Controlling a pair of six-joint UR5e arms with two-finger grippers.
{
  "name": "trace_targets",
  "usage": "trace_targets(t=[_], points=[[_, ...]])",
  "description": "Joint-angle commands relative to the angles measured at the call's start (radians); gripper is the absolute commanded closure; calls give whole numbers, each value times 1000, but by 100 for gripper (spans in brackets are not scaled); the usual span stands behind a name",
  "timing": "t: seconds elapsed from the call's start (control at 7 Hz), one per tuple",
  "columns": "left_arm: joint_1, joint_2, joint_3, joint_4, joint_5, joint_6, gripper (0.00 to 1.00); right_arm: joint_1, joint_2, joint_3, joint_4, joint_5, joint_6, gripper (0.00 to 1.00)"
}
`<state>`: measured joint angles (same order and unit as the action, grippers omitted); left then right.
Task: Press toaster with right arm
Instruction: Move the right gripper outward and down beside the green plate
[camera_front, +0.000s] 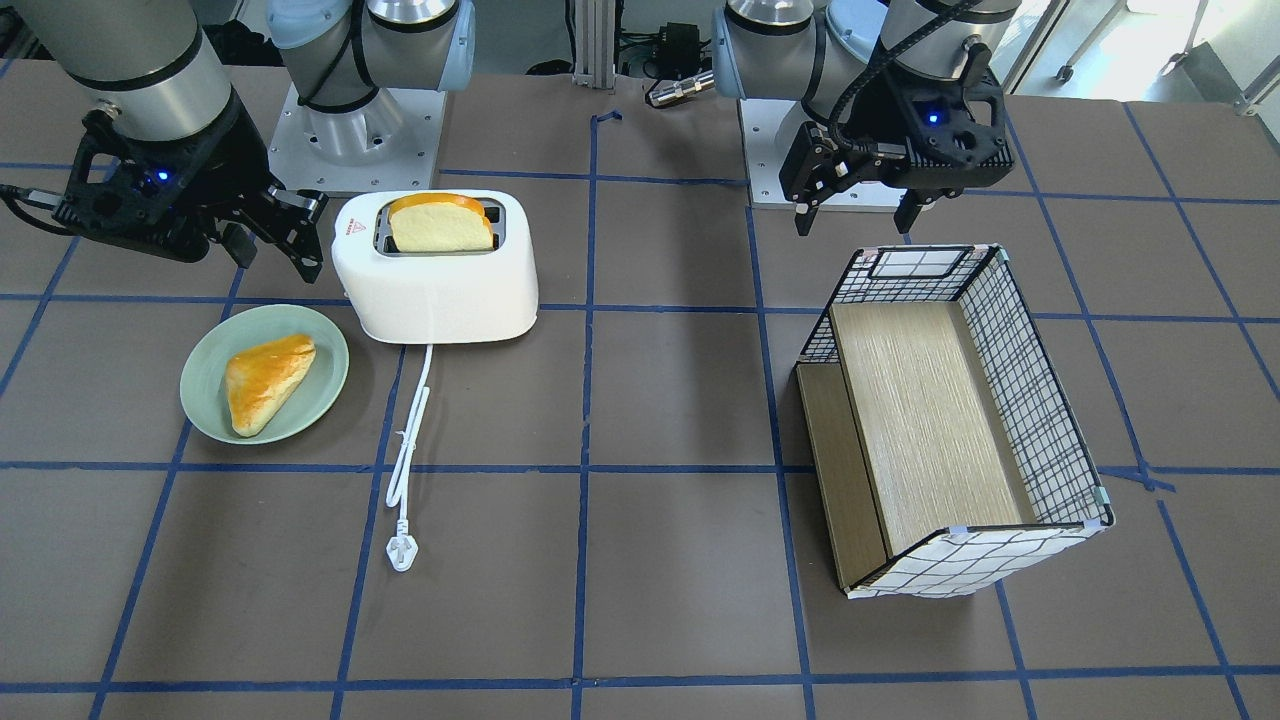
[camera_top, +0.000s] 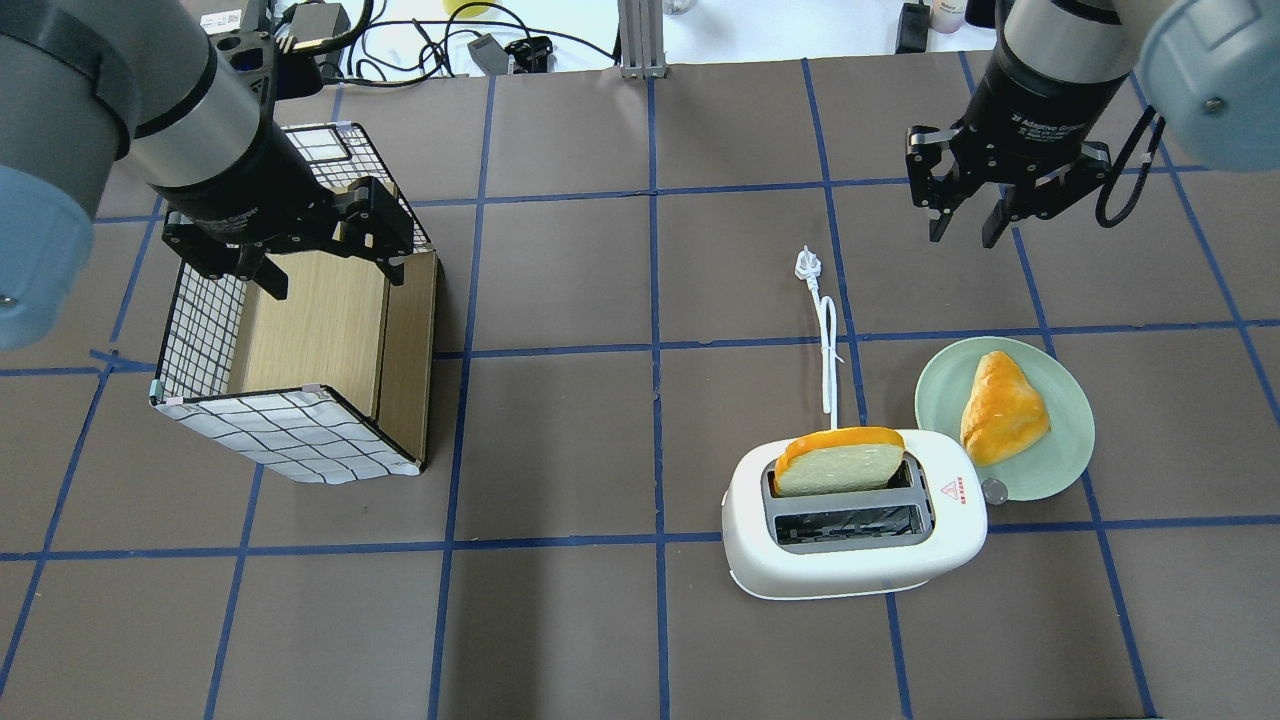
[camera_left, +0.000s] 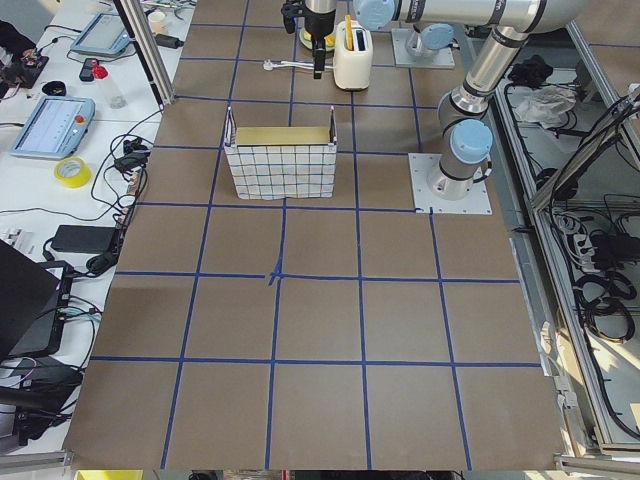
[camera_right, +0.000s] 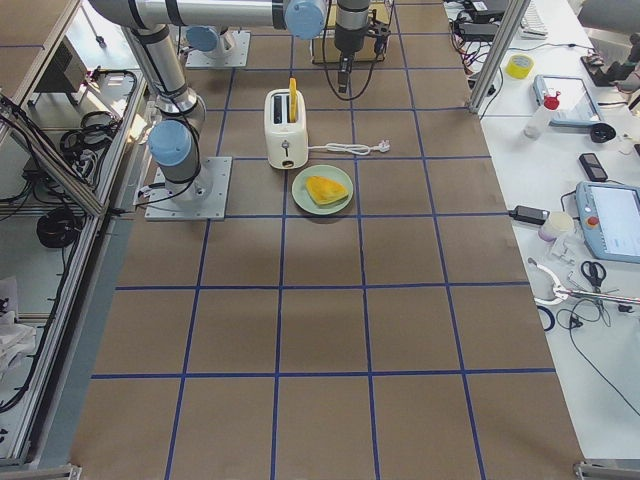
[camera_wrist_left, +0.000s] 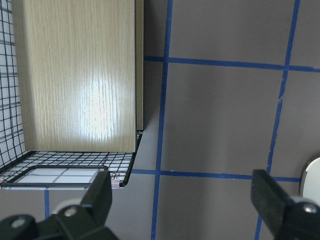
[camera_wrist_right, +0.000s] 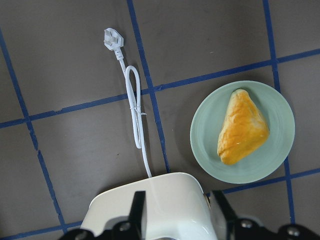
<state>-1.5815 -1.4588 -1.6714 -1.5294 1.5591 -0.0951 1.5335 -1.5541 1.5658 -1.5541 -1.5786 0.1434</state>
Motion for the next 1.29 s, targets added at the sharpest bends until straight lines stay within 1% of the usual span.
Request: trace_targets(t=[0.0, 0.14, 0.29, 0.43, 0.57, 0.71, 0.86, 1.0, 1.14], points=[[0, 0, 1, 0, 1, 0, 0, -57, 2, 2, 9, 2, -126, 100], [0, 0, 1, 0, 1, 0, 0, -105, 2, 3, 22, 24, -198, 100], [0, 0, -1, 0, 1, 0, 0, -158, 2, 13, 52, 66, -271, 100], [0, 0, -1, 0, 1, 0, 0, -226, 2, 42, 78, 78, -348, 100], [0, 0, 1, 0, 1, 0, 0, -281, 2, 78, 80, 142, -431, 100], [0, 0, -1, 0, 1, 0, 0, -344, 2, 133, 80, 182, -529, 100], [0, 0, -1, 0, 1, 0, 0, -396, 0, 179, 85, 195, -594, 100], [0, 0, 1, 0, 1, 0, 0, -438, 2, 224, 110, 269, -681, 100], [0, 0, 1, 0, 1, 0, 0, -502, 2, 271, 118, 293, -743, 100]])
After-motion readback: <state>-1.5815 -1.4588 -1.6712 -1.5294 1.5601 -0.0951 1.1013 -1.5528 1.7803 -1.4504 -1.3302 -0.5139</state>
